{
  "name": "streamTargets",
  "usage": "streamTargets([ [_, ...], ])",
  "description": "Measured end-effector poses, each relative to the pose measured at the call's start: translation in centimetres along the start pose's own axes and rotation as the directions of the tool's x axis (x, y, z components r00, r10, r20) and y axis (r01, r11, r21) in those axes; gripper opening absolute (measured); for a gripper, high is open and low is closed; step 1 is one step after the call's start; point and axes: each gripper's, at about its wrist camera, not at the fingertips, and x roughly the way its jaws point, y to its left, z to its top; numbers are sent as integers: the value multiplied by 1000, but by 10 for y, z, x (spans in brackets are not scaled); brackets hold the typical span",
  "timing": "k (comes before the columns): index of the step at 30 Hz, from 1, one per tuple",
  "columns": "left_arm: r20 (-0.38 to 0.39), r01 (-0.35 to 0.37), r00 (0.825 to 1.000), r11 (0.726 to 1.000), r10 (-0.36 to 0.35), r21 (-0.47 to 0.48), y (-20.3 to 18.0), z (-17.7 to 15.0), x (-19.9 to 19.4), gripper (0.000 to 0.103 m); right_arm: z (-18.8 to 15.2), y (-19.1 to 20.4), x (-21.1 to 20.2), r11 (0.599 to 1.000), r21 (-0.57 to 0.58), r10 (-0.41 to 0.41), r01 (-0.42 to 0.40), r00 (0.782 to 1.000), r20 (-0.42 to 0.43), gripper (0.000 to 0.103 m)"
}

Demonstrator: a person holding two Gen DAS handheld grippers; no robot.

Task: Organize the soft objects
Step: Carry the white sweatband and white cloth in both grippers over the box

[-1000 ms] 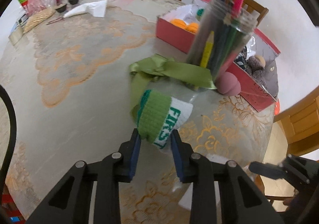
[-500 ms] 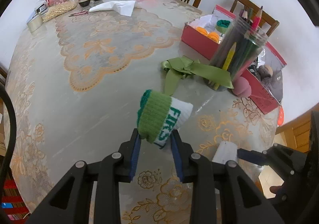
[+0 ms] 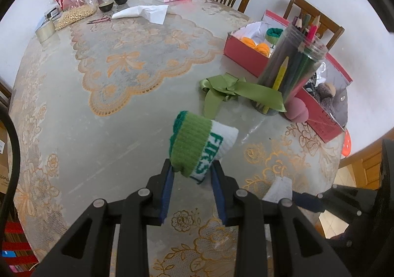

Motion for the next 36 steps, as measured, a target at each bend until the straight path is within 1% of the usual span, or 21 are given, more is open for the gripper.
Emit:
streamTargets([
  [3, 7, 0, 1000, 1000, 0, 1, 0, 1, -2, 31, -2, 4, -3, 1000, -16, 6, -6, 1000, 14, 24],
  [6, 14, -1, 1000, 1000, 1, 2, -1, 2, -5, 31, -1, 6, -8, 1000, -21, 20, -19, 999, 29, 22],
  [16, 44, 4, 999, 1000, -5, 15, -5, 9, -18, 31, 3, 1, -39, 999, -4, 36, -35, 995, 94, 22],
  [21, 57, 7, 998, 1000, -8, 29, -9, 11, -24, 31, 3, 0, -52, 999, 5, 30, -31, 992, 125, 22],
  [29, 60, 20, 998, 998, -24, 66, -20, 10, -32, 31, 1, -15, -73, 999, 50, -8, -1, 985, 170, 22],
  [36, 79, 38, 996, 994, -46, 104, -37, 11, -43, 32, -10, -45, -94, 991, 126, -77, 53, 978, 196, 22],
])
